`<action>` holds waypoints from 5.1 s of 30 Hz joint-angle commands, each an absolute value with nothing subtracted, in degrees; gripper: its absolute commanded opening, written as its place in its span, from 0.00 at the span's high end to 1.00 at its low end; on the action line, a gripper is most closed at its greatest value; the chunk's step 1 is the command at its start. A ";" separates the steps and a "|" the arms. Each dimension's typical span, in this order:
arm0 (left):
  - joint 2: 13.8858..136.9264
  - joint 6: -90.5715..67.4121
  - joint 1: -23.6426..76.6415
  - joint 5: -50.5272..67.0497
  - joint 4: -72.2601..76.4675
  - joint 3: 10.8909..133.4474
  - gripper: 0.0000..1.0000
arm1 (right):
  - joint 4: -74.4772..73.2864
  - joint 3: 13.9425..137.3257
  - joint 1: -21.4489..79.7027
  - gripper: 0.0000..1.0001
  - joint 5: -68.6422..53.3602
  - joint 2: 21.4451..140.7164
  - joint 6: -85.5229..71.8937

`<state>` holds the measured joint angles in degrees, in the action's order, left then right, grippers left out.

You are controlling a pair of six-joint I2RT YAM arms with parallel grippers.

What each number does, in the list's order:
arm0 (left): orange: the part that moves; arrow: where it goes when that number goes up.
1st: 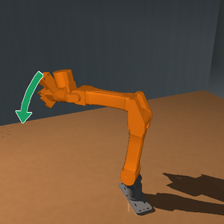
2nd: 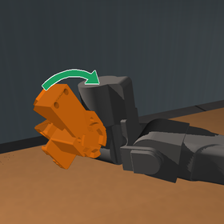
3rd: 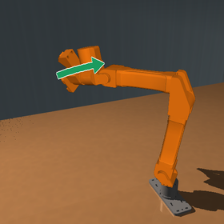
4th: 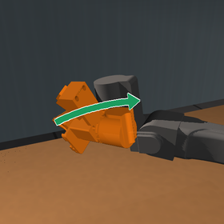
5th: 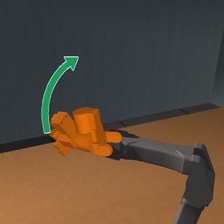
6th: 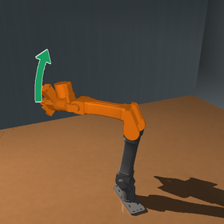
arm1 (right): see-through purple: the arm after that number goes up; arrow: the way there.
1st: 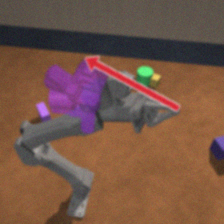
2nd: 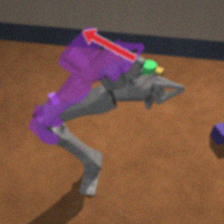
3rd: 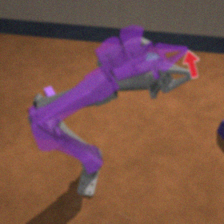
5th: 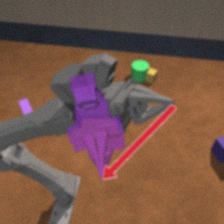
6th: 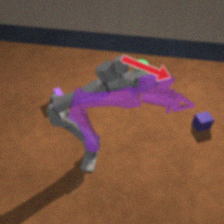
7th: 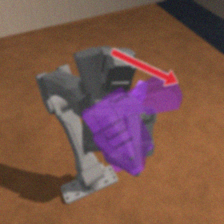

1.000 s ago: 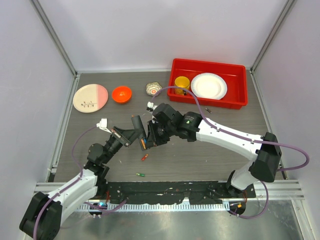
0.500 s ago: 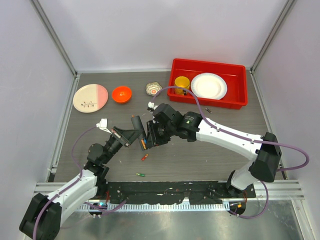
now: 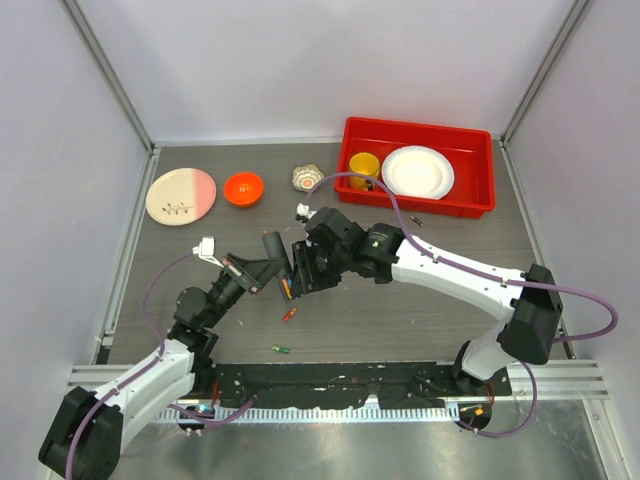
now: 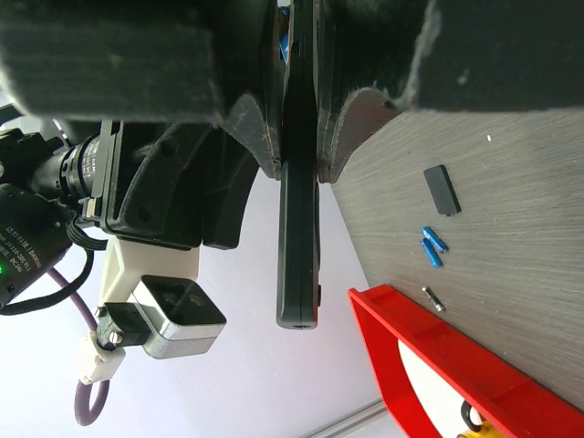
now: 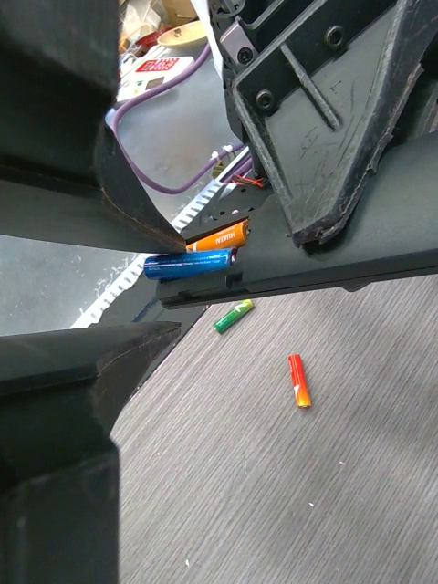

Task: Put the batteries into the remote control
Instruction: Load the battery into the remote control, then adjust the battery in the remote control.

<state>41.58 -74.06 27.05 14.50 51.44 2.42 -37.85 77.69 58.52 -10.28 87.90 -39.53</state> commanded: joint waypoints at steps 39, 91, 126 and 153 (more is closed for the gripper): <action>55.01 -82.26 27.42 28.56 60.64 8.35 1.00 | 15.81 33.75 54.93 0.08 -12.02 53.52 -39.55; 62.14 -87.45 27.42 31.03 70.40 10.55 1.00 | 22.50 35.33 53.44 0.26 -26.28 66.35 -38.23; 61.00 -87.45 28.92 30.67 70.49 10.55 1.00 | 30.76 33.84 49.66 0.50 -27.86 70.05 -46.05; 61.17 -87.45 29.71 30.06 71.02 10.28 1.00 | 30.59 36.03 49.13 0.99 -28.04 75.50 -50.36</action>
